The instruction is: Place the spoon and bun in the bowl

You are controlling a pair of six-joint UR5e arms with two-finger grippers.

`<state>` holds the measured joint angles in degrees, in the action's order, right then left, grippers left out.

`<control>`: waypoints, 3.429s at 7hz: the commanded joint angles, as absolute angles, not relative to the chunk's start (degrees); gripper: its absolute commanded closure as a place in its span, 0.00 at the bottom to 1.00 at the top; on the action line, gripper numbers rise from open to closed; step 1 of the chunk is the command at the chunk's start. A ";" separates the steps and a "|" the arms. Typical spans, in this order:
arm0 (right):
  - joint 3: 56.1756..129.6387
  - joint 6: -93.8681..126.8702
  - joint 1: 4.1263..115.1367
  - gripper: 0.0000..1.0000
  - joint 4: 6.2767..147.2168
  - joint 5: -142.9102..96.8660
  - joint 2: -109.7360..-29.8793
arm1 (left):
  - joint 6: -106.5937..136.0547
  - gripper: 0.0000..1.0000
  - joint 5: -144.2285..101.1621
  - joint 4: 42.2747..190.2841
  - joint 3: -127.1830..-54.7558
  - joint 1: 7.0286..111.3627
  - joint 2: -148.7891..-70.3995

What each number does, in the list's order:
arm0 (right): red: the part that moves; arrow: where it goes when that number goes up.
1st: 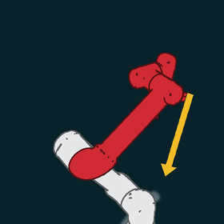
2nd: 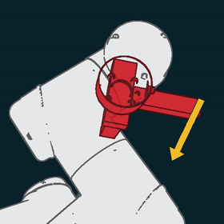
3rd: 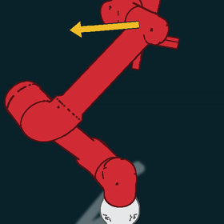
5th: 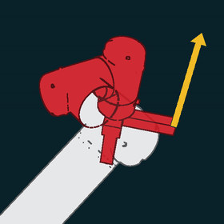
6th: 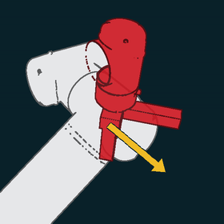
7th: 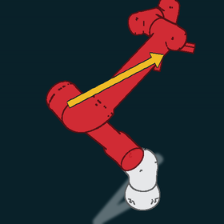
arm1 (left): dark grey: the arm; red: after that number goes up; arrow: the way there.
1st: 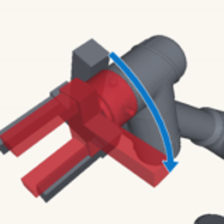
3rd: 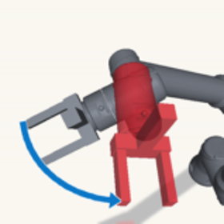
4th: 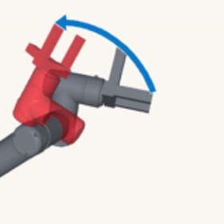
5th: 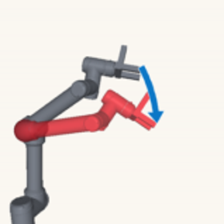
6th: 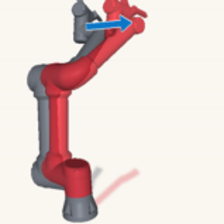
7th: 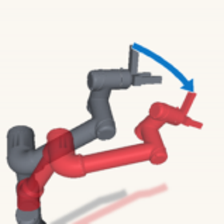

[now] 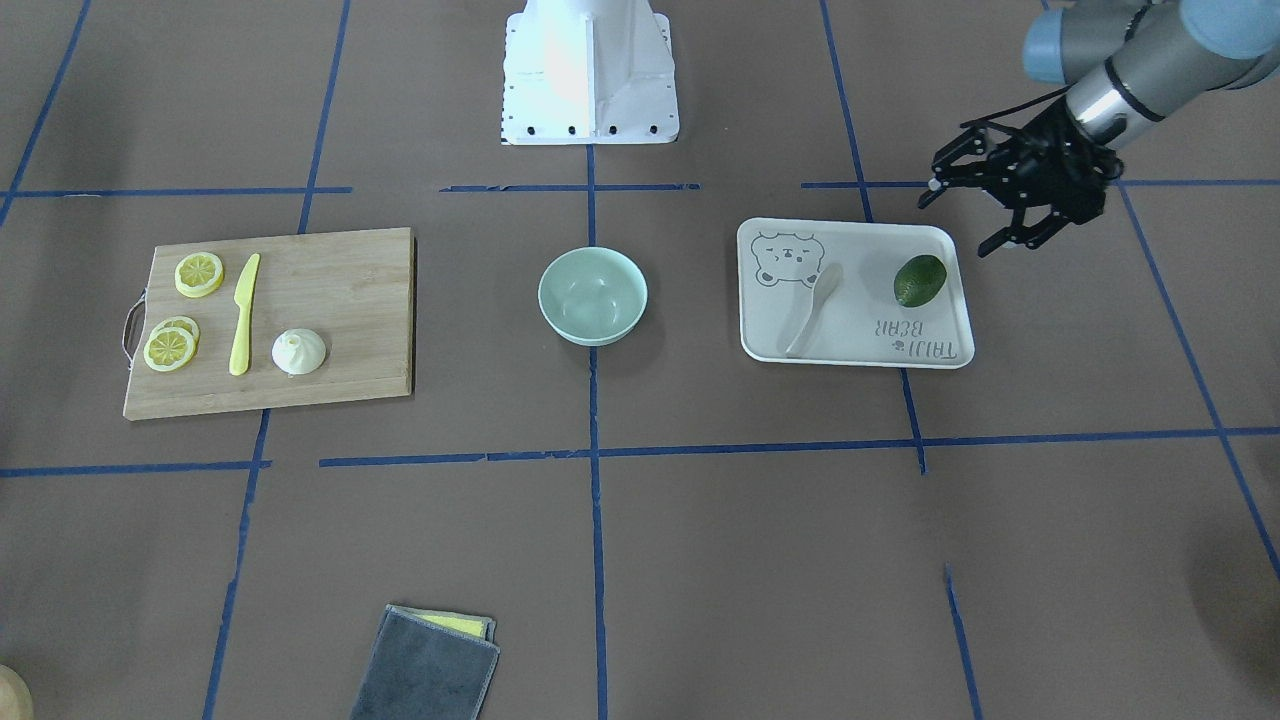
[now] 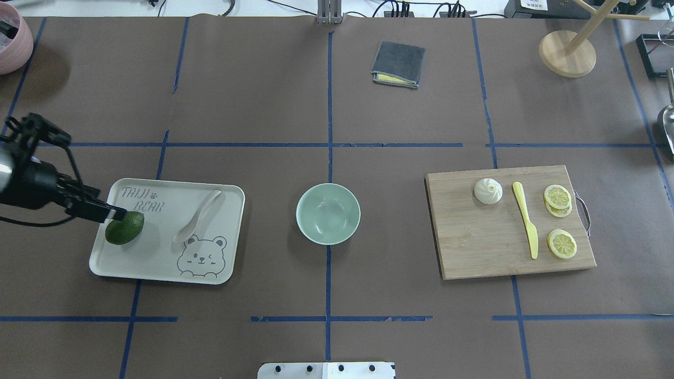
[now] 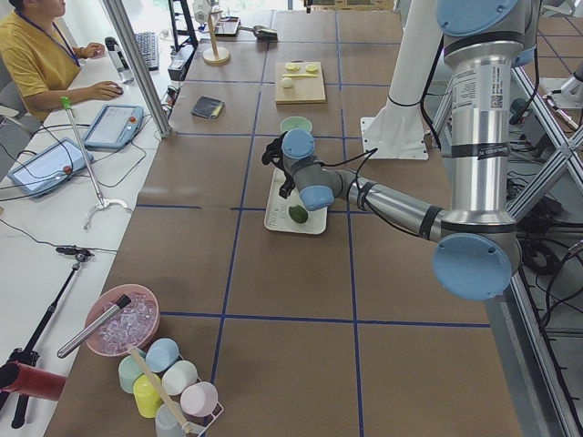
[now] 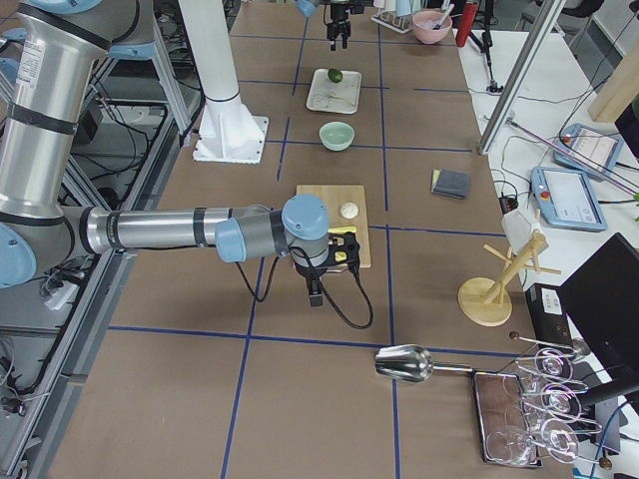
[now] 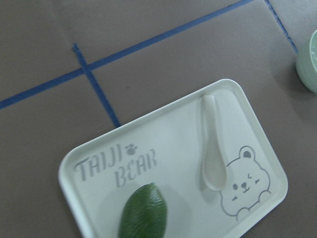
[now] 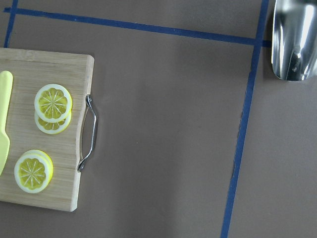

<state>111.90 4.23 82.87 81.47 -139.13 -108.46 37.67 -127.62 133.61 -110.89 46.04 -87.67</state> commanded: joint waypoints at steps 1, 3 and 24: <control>111.71 4.22 82.53 0.00 81.47 -139.13 -108.46 | 40.61 0.02 -110.38 128.36 -111.01 32.38 -92.61; 111.62 4.22 82.18 0.00 81.47 -139.13 -108.46 | 39.73 0.04 -108.20 118.17 -109.61 31.29 -99.89; 111.36 4.39 79.89 0.00 80.51 -142.64 -108.90 | 74.32 1.00 -96.77 110.21 -100.13 24.45 -123.44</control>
<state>111.36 4.39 79.89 80.57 -142.32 -108.85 59.59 -96.98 109.54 -102.21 26.26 -118.15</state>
